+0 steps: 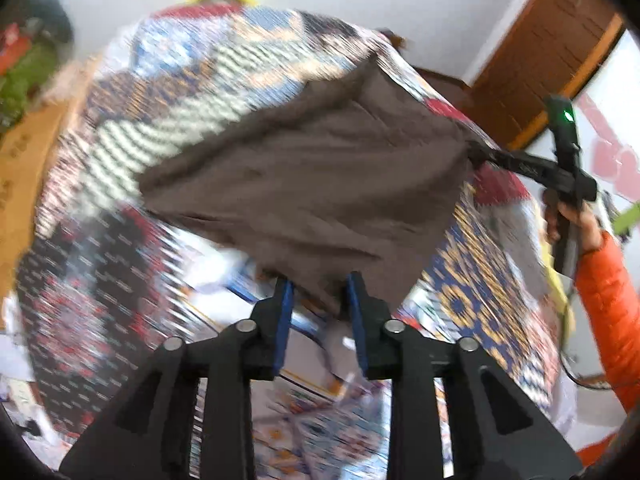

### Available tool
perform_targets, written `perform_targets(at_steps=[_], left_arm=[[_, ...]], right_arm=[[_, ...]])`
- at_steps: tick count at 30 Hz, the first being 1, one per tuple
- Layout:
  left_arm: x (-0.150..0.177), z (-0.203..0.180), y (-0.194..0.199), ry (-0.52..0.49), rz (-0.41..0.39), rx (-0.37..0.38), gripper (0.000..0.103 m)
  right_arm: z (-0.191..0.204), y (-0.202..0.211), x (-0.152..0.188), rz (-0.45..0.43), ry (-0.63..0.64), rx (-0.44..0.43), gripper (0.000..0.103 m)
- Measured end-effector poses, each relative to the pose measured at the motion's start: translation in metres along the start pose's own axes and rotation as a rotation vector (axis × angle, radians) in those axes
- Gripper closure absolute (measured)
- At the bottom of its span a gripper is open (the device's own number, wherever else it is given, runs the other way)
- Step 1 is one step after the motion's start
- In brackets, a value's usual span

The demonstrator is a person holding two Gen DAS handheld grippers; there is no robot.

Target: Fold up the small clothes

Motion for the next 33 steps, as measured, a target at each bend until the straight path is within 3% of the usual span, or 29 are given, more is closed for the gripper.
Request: perform_targets(at_steps=[3,4,9,14,16,18,19,20,21,23,28,33], left_arm=[[-0.027,0.014,0.0,-0.021,-0.08,-0.062,0.046],[-0.036,0.018,-0.004,-0.033,-0.092,-0.082,0.044],[-0.078,0.025,-0.047,-0.139,-0.088,-0.13,0.039],[-0.101,0.021,-0.096,-0.165,-0.025,-0.07,0.039],[-0.11,0.022,-0.109,-0.135,-0.005,-0.013,0.047],[-0.115,0.022,-0.118,-0.098,0.008,0.016,0.075],[-0.116,0.022,-0.12,-0.086,0.0,0.001,0.083],[-0.116,0.023,-0.12,-0.073,0.002,-0.001,0.092],[-0.116,0.027,-0.12,-0.049,0.01,0.012,0.094],[-0.113,0.036,-0.116,0.007,0.026,0.041,0.097],[-0.083,0.045,-0.101,0.053,0.059,0.028,0.098],[-0.043,0.038,-0.088,0.087,0.131,0.065,0.098]], right_arm=[[-0.01,-0.005,-0.013,0.008,0.021,0.037,0.095],[-0.014,-0.008,-0.018,0.015,0.03,0.048,0.095],[-0.038,-0.028,-0.041,0.053,0.059,0.101,0.095],[-0.06,-0.047,-0.065,0.061,0.051,0.161,0.094],[-0.066,-0.052,-0.075,0.046,0.035,0.181,0.092],[-0.068,-0.053,-0.081,0.034,0.023,0.198,0.088],[-0.068,-0.053,-0.084,0.035,0.019,0.211,0.084],[-0.067,-0.051,-0.085,0.04,0.015,0.225,0.074],[-0.066,-0.048,-0.085,0.038,0.01,0.239,0.062],[-0.059,-0.036,-0.079,-0.015,0.007,0.252,0.055],[-0.023,-0.005,-0.048,-0.068,0.013,0.136,0.054],[0.022,0.013,-0.006,-0.076,0.015,0.011,0.053]])
Point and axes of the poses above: each gripper's, at about its wrist camera, not at the fingertips, and y roughly against the way its jaws point, z to its left, x to its underside, the point moved 2 cm from there along -y, roughly the way its jaws point, and after that the axes turned 15 degrees about y, right-handed, at the moved point
